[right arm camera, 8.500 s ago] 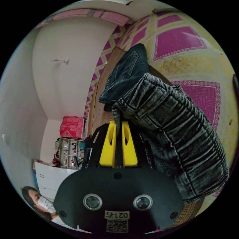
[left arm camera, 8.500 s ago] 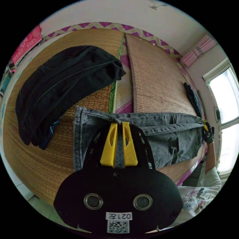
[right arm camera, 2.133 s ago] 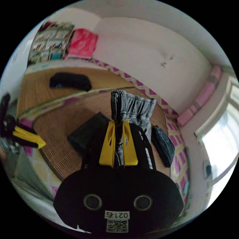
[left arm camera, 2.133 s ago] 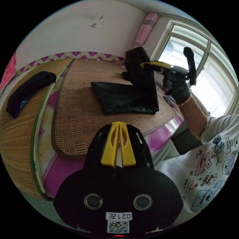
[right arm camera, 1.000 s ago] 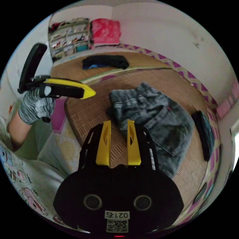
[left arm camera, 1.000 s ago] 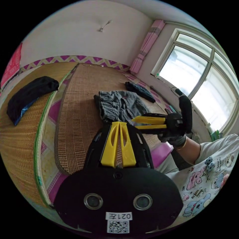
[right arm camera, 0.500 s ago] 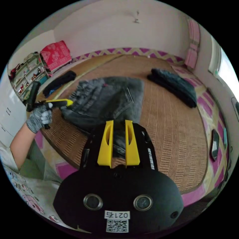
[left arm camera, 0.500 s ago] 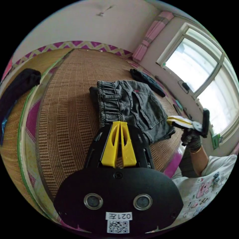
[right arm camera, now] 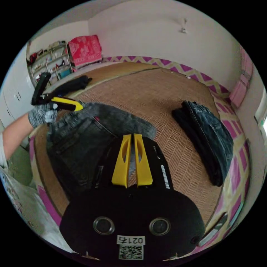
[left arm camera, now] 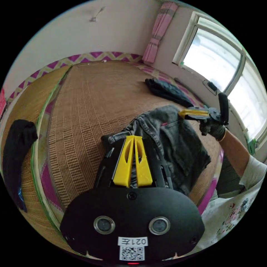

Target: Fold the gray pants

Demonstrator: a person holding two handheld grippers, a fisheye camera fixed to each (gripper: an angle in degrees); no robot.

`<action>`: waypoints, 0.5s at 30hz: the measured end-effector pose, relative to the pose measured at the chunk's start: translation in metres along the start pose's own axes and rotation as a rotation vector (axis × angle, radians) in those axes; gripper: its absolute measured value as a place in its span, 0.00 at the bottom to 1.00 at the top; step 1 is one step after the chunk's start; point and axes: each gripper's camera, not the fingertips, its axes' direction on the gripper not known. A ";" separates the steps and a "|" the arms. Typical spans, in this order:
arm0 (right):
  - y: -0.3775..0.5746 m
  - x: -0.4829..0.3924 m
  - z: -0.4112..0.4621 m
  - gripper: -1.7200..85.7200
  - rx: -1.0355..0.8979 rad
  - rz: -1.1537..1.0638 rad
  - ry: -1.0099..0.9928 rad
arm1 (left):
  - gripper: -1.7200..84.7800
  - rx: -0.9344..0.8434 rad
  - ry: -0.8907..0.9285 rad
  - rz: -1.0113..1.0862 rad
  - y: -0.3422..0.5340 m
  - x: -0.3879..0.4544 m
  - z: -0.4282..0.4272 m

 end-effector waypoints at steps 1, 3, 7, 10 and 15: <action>-0.003 0.015 -0.003 0.02 0.002 0.041 -0.070 | 0.01 0.008 0.046 -0.027 0.001 -0.009 0.004; -0.011 0.031 -0.014 0.02 -0.032 0.080 -0.144 | 0.01 -0.013 0.098 -0.067 -0.002 -0.016 0.005; -0.018 0.054 -0.054 0.01 0.137 0.107 -0.237 | 0.01 0.103 0.100 0.021 -0.009 0.001 -0.010; -0.028 0.064 -0.007 0.01 -0.060 0.162 -0.147 | 0.01 0.012 0.015 0.062 -0.020 0.013 0.020; -0.027 0.056 -0.030 0.01 -0.041 0.162 -0.113 | 0.01 -0.029 0.032 0.032 -0.015 0.003 0.042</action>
